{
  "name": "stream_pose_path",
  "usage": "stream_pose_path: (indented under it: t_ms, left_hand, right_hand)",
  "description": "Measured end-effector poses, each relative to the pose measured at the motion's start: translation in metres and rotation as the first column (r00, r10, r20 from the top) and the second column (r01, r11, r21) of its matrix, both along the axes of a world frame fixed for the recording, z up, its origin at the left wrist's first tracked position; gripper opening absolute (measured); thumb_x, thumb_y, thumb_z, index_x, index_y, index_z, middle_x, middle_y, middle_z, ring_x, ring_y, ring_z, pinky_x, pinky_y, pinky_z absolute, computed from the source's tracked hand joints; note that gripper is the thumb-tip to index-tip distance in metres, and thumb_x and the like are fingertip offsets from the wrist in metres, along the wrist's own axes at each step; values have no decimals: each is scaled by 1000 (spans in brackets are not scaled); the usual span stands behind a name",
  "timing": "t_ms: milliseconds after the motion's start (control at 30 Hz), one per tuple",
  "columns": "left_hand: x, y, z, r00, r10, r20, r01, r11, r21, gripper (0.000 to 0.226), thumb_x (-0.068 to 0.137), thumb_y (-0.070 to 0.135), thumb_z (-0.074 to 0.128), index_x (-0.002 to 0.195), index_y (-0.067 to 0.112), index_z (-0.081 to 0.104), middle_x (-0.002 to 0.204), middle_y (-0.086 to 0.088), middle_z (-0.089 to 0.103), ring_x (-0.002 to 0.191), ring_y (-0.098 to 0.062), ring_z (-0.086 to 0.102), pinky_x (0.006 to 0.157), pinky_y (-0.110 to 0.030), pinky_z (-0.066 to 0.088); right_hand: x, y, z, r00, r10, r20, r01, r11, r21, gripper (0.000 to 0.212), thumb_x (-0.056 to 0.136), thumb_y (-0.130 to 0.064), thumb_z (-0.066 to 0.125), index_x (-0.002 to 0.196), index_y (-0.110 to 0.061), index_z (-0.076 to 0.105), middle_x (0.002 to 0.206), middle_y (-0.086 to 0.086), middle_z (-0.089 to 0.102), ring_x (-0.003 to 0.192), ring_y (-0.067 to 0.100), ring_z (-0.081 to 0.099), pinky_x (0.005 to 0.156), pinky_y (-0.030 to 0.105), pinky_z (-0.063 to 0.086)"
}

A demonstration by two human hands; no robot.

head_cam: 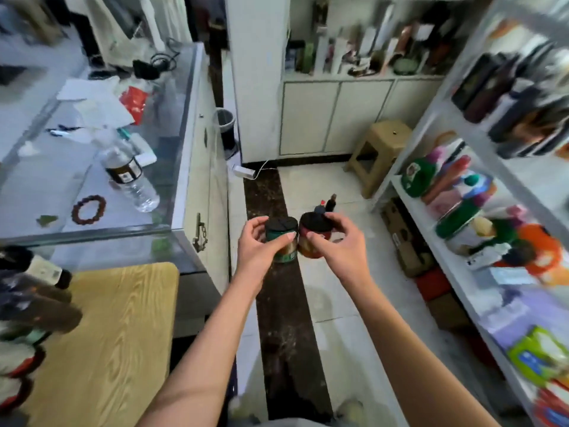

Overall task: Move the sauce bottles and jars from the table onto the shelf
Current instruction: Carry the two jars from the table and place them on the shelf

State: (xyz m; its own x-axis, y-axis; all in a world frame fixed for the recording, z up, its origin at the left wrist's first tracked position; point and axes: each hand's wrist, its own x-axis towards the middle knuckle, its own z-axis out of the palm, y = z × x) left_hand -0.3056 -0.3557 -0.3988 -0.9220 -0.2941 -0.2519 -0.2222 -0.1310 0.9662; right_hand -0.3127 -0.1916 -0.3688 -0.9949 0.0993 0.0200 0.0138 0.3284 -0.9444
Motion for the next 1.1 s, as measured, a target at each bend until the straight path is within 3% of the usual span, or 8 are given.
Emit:
stream_pose_path:
  t_ms: [67, 167, 300, 533, 667, 767, 967, 1100]
  left_hand:
    - [-15, 48, 29, 998, -54, -45, 54, 999, 6, 61, 67, 13, 87, 118, 19, 55, 112, 7, 63, 100, 2, 60, 84, -18, 53]
    - [-36, 116, 62, 986, -118, -114, 120, 993, 8, 59, 69, 10, 86, 119, 12, 55, 107, 5, 65, 91, 4, 63, 71, -13, 53]
    - [-62, 218, 105, 951, -232, -206, 234, 972, -14, 55, 69, 9, 86, 116, 11, 59, 105, 0, 68, 85, 2, 67, 66, -12, 51]
    - [-103, 372, 164, 840, -423, -339, 421, 903, -84, 55, 66, 16, 88, 114, 16, 61, 108, 1, 68, 99, -8, 66, 83, -25, 55]
    - [-124, 443, 199, 782, -486, -390, 495, 865, -85, 56, 66, 20, 88, 114, 19, 59, 108, 0, 68, 97, -10, 68, 77, -27, 58]
    - [-146, 494, 221, 738, -537, -409, 561, 825, -71, 59, 67, 21, 88, 118, 19, 57, 108, -1, 69, 90, -11, 71, 69, -23, 58]
    - [-203, 585, 245, 586, -653, -479, 701, 706, -104, 57, 72, 18, 85, 120, 21, 53, 110, 1, 66, 101, -12, 67, 83, -27, 58]
    - [-246, 645, 254, 473, -695, -541, 768, 627, -133, 69, 74, 21, 83, 133, 21, 47, 125, 1, 58, 108, -10, 62, 77, -18, 56]
  right_hand:
    - [-5, 47, 21, 995, -79, -56, 77, 997, -29, 44, 75, -16, 82, 116, -17, 65, 106, -9, 67, 94, -10, 59, 81, 11, 49]
    - [-14, 113, 45, 979, -168, -116, 159, 984, -83, 42, 76, -17, 83, 115, -18, 67, 106, -6, 69, 100, 5, 63, 89, 24, 53]
    - [-16, 214, 81, 942, -270, -199, 245, 959, -141, 43, 77, -17, 83, 116, -21, 67, 103, -14, 69, 96, -1, 66, 87, 21, 55]
    - [-26, 370, 137, 865, -392, -314, 351, 919, -179, 43, 78, -12, 82, 116, -20, 63, 98, -13, 67, 83, -10, 63, 69, 10, 51]
    - [-35, 434, 172, 792, -464, -397, 453, 882, -127, 46, 77, -19, 82, 116, -25, 60, 99, -15, 64, 92, -4, 62, 73, 9, 51]
    - [-48, 477, 188, 722, -531, -443, 541, 833, -116, 49, 76, -21, 83, 120, -21, 60, 104, -8, 65, 98, 6, 62, 81, 20, 55]
    - [-82, 554, 213, 593, -638, -491, 671, 729, -137, 62, 75, -17, 83, 130, -24, 55, 107, -9, 64, 95, -3, 64, 75, 11, 52]
    - [-114, 594, 226, 494, -693, -525, 768, 631, -110, 63, 76, -16, 82, 131, -21, 53, 114, -3, 67, 103, 4, 63, 82, 23, 56]
